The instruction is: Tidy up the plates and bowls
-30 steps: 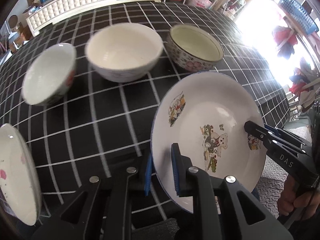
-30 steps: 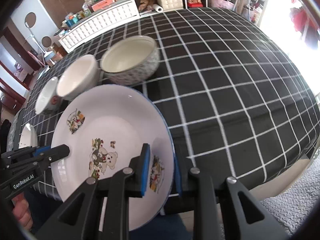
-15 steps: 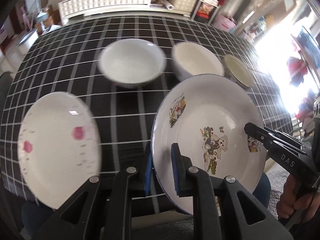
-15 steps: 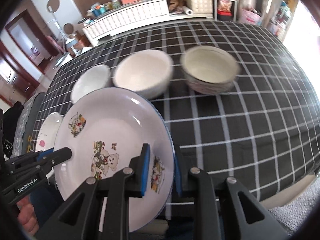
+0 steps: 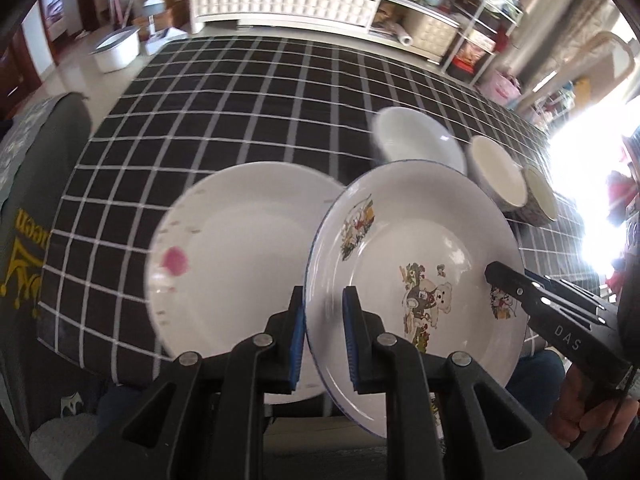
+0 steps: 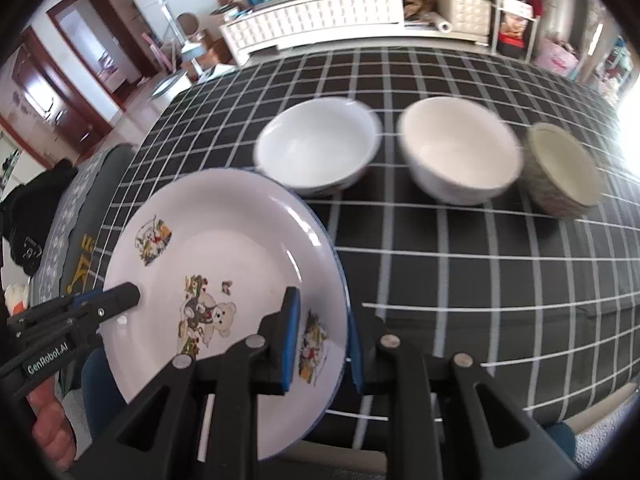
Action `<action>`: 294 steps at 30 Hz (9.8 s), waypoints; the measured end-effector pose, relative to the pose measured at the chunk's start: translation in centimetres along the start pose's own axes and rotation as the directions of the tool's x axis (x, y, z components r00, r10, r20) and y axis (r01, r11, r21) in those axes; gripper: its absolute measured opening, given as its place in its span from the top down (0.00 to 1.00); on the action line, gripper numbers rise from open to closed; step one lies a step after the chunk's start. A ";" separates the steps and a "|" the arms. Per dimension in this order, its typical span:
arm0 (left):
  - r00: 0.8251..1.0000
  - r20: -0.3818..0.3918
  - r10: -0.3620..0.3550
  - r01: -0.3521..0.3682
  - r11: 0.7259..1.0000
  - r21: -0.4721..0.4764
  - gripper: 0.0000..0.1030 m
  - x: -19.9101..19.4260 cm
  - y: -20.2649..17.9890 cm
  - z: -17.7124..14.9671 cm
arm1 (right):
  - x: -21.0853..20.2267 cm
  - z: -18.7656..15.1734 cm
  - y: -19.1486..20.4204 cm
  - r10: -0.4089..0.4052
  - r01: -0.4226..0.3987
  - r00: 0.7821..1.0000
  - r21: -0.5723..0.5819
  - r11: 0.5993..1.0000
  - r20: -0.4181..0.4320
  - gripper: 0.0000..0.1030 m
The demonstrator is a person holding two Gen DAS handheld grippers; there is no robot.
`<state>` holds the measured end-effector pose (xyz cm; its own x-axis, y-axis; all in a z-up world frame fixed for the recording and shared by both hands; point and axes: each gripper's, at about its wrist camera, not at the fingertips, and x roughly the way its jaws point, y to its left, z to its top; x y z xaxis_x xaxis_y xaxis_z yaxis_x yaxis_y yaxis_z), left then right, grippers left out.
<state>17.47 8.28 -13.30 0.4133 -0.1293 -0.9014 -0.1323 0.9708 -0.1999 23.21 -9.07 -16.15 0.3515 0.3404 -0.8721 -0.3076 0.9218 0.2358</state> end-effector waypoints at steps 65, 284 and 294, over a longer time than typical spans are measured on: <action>0.999 -0.052 0.016 -0.018 0.999 -0.033 0.73 1.1 9.2 -0.2 | 8.2 1.6 10.8 -0.127 0.092 0.985 -0.257 0.962 -0.120 0.61; 0.972 -0.186 -0.146 0.161 0.985 0.068 0.87 8.6 -8.6 2.1 | 0.6 0.3 -6.5 0.030 0.013 0.969 0.170 0.985 -0.247 0.93; 0.989 -0.102 -0.109 0.121 0.985 0.119 0.86 5.5 -8.6 2.6 | -0.7 0.9 -5.8 -0.021 0.052 0.977 0.140 0.989 -0.212 0.92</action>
<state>23.20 -0.20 -15.50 0.3315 -0.2545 -0.9085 0.0273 0.9651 -0.2604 25.52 -14.47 -16.56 0.1623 0.2738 -0.9480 -0.1617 0.9551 0.2482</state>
